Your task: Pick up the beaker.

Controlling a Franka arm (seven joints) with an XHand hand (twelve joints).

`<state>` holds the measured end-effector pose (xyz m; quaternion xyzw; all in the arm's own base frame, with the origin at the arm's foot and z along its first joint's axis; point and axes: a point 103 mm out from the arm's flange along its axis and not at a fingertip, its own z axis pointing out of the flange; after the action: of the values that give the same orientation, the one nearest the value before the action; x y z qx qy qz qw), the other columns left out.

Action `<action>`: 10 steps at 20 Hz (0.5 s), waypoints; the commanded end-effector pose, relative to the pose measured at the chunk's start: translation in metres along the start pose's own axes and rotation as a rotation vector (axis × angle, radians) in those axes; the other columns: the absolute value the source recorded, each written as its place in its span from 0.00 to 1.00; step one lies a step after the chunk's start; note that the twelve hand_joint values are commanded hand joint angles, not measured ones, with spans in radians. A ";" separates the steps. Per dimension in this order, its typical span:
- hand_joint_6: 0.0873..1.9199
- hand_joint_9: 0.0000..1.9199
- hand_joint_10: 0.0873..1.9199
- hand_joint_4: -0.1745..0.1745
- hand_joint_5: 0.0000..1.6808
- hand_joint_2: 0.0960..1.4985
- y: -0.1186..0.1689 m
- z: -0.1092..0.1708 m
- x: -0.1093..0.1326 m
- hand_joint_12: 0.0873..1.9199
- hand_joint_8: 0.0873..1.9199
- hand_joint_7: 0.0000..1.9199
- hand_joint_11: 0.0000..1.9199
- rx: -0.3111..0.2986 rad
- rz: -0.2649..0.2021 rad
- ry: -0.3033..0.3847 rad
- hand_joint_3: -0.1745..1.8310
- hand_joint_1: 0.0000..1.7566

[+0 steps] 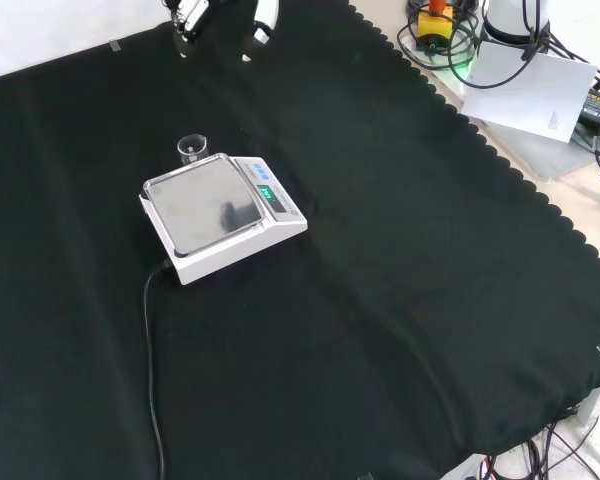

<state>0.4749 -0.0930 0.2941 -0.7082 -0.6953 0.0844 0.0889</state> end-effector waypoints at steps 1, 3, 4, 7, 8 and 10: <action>0.15 0.23 0.39 0.45 0.28 0.53 0.047 0.035 -0.006 0.71 0.33 0.21 0.00 0.047 -0.038 -0.024 0.29 0.32; 0.15 0.23 0.39 0.45 0.28 0.53 0.055 0.042 -0.004 0.71 0.33 0.21 0.00 0.058 -0.044 -0.029 0.29 0.32; 0.15 0.23 0.39 0.45 0.28 0.53 0.059 0.045 -0.004 0.71 0.33 0.21 0.00 0.063 -0.042 -0.032 0.29 0.32; 0.16 0.24 0.39 0.44 0.28 0.53 0.073 0.057 -0.006 0.72 0.33 0.21 0.00 0.098 -0.031 -0.017 0.29 0.32; 0.16 0.24 0.39 0.44 0.28 0.53 0.077 0.061 -0.007 0.72 0.33 0.21 0.00 0.106 -0.029 -0.013 0.29 0.32; 0.16 0.24 0.39 0.44 0.28 0.53 0.083 0.067 -0.008 0.72 0.33 0.21 0.00 0.119 -0.028 -0.011 0.29 0.32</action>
<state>0.5149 -0.0998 0.2379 -0.6957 -0.7001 0.1188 0.1089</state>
